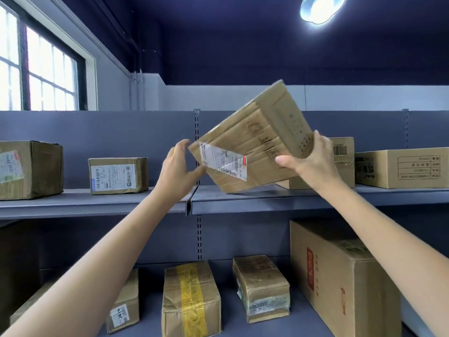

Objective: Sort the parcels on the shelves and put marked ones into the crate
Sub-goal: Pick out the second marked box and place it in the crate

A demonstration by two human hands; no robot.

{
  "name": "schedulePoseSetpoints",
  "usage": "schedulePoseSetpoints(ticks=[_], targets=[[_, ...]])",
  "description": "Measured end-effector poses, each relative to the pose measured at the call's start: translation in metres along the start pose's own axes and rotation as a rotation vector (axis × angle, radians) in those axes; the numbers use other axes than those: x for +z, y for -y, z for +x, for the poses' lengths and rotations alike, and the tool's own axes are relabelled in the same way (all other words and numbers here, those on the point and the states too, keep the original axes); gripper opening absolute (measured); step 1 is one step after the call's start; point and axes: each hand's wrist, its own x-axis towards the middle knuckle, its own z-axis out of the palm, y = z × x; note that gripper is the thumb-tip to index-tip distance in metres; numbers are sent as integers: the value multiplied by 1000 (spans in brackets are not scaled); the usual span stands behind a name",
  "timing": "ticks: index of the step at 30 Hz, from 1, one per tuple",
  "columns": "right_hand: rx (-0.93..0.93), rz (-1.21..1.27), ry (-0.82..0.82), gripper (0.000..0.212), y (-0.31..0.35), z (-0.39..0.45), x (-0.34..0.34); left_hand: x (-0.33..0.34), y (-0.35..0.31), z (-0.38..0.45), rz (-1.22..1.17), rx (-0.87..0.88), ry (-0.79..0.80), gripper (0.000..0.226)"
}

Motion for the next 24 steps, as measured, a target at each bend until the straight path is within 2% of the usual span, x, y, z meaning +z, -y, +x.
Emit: schedulePoseSetpoints(ticks=[4,5,7,8,9,12,15,19,24], targets=[[333,544,137,111,-9,-5,-6,-2,15,-6,3,-237,119,85],[377,630,187,94,-13,-6,-6,-2,19,-7,-49,-292,152,86],[403,739,288,34,-13,-16,-6,-2,24,-11,-197,-338,194,80],[419,761,314,14,-18,-17,-5,-2,24,-13,-248,-334,197,74],[448,770,335,7,-21,-19,-5,-3,23,-15,-290,-322,190,70],[509,804,360,11,-23,-26,-2,-4,19,-15,-432,-314,173,69],[564,869,363,19,-26,-30,0,-6,13,-17,-610,-299,143,57],[569,917,437,39,-28,-37,2,-12,10,-22,-772,-296,147,67],[505,974,431,38,-28,-37,0,-20,15,-24,-893,-366,125,54]])
